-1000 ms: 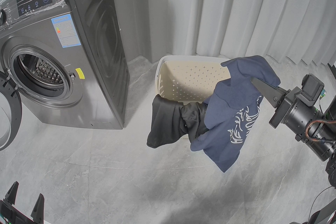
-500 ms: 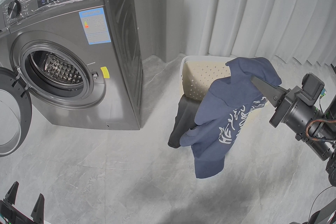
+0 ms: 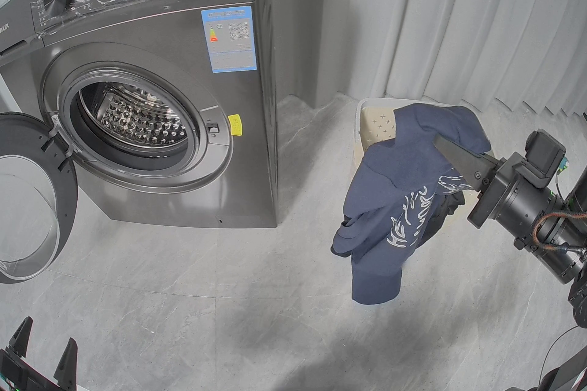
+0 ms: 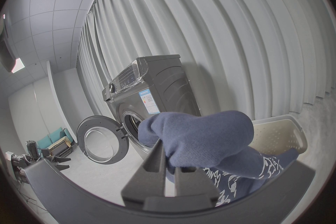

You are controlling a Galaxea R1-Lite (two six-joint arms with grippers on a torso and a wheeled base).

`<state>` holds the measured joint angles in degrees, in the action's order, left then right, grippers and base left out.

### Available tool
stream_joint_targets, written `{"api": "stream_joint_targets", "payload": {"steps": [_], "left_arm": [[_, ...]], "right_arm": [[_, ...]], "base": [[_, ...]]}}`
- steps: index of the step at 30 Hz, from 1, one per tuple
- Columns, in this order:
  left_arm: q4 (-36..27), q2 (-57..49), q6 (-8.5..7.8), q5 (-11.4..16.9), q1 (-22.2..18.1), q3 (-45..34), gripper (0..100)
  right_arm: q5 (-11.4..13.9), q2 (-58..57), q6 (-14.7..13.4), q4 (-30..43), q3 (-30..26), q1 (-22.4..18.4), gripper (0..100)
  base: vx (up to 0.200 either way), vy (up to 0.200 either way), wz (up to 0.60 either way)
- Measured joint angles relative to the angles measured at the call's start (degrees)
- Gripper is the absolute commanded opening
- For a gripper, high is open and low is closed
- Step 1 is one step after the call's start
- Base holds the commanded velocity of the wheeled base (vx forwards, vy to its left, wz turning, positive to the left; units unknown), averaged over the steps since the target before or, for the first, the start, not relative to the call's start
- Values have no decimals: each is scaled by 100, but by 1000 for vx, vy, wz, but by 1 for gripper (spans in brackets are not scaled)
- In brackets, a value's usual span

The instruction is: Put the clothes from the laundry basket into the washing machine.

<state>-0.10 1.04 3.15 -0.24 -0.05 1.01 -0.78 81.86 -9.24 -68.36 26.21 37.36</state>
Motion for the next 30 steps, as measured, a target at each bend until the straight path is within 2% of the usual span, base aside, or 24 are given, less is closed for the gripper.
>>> {"api": "stream_joint_targets", "payload": {"steps": [19,25,30], "left_arm": [[2,0,0,2,0,0,100],[-1,0,0,0,2,0,100],[2,0,-2,2,0,0,100]], "right_arm": [[10,22,-9,-215,71,168,0],[13,24,-17,-222,160,168,0],[10,30,-23,-283,206,158,0]], "base": [[0,200,0],[0,0,0],[-200,0,0]]}}
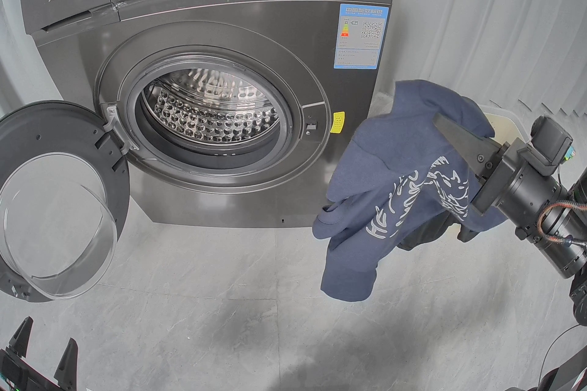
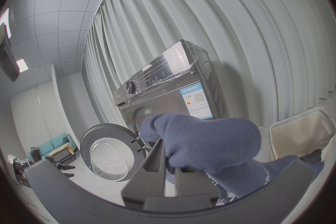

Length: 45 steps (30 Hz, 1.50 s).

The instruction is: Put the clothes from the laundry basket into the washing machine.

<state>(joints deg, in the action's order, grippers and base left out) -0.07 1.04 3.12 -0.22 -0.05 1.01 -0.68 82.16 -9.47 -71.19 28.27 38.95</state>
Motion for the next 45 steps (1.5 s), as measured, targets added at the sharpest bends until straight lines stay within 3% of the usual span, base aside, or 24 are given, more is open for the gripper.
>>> {"api": "stream_joint_targets", "payload": {"steps": [7,16,37,45], "left_arm": [[-4,0,2,-2,-5,0,100],[-4,0,2,-2,0,0,100],[-6,0,10,-2,0,0,100],[-9,0,11,-2,0,0,100]], "right_arm": [[-10,17,-10,-5,4,-4,0],[-10,68,-18,-5,-20,-43,0],[-55,143,-29,-7,-35,-76,0],[-55,146,-35,-7,-49,-76,0]], "base": [[-200,0,0],[0,0,0],[0,200,0],[0,0,0]]}}
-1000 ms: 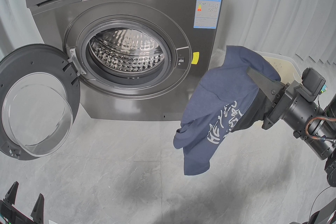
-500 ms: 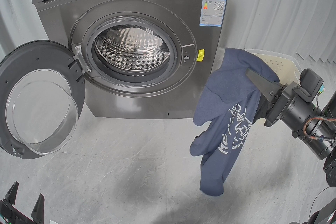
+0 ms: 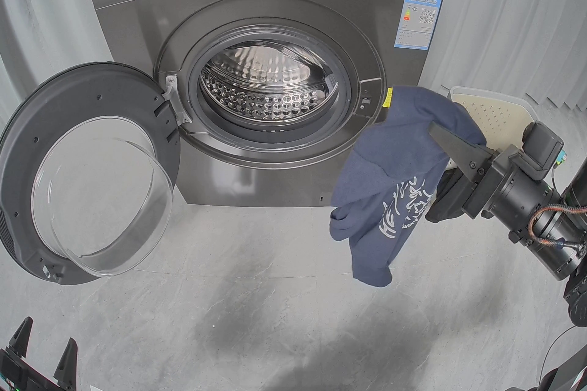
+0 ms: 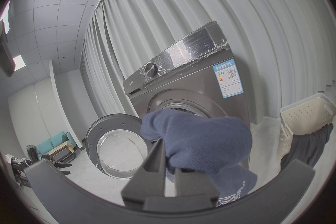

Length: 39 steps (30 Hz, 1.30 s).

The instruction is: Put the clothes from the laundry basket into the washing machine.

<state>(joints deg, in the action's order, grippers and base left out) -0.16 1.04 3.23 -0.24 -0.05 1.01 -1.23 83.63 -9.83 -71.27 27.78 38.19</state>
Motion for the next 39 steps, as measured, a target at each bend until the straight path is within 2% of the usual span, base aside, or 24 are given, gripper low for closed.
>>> {"api": "stream_joint_targets", "payload": {"steps": [22,27,32,35,39], "left_arm": [[6,0,-9,-5,0,0,100],[16,0,-69,-20,-6,0,100],[23,0,-333,4,-17,0,100],[27,0,-336,6,-22,0,100],[26,0,-316,15,-28,0,100]], "right_arm": [[-32,258,-24,-11,-28,76,0],[-57,556,-54,-6,324,207,0],[-218,907,-289,-9,769,414,0],[-278,1069,-522,-12,937,577,0],[-289,1190,-574,-11,1030,708,0]], "base": [[0,0,0],[0,0,0],[0,0,0],[0,0,0],[0,0,0]]}}
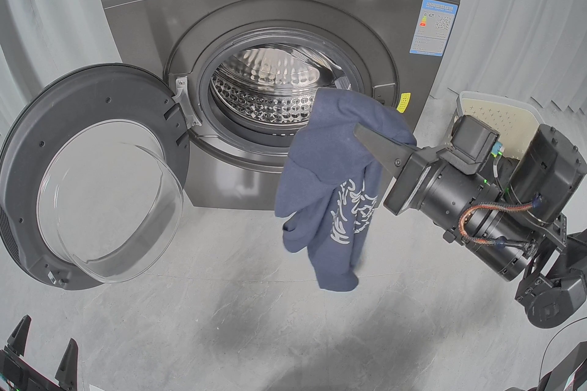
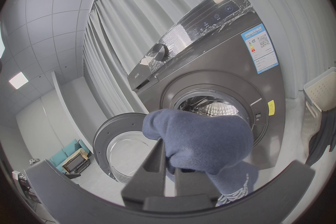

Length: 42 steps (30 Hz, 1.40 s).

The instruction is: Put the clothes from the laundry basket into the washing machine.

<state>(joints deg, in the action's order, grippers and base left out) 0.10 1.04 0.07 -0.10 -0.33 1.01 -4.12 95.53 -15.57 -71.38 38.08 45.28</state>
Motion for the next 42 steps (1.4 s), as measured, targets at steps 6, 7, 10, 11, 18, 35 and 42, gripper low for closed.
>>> {"api": "stream_joint_targets", "payload": {"steps": [6,7,10,11,18,35,42], "left_arm": [[154,0,74,48,-7,6,100],[190,4,104,89,-16,63,100],[323,100,167,258,-30,395,100],[351,172,184,389,-33,518,100],[628,1204,246,2048,-30,1025,100],[2311,4187,202,3278,777,1279,100],[3619,5586,213,2914,1295,1320,100]], "right_arm": [[0,65,-6,-6,34,111,0],[0,69,-6,-6,34,117,0],[0,83,-11,-41,45,133,0],[0,89,-11,-61,52,133,0],[-55,172,-11,-226,171,152,0],[-96,221,-13,-638,240,325,0],[-105,221,-94,-685,207,343,0]], "base": [[0,0,0],[0,0,0],[0,0,0],[0,0,0],[0,0,0],[0,0,0],[0,0,0]]}}
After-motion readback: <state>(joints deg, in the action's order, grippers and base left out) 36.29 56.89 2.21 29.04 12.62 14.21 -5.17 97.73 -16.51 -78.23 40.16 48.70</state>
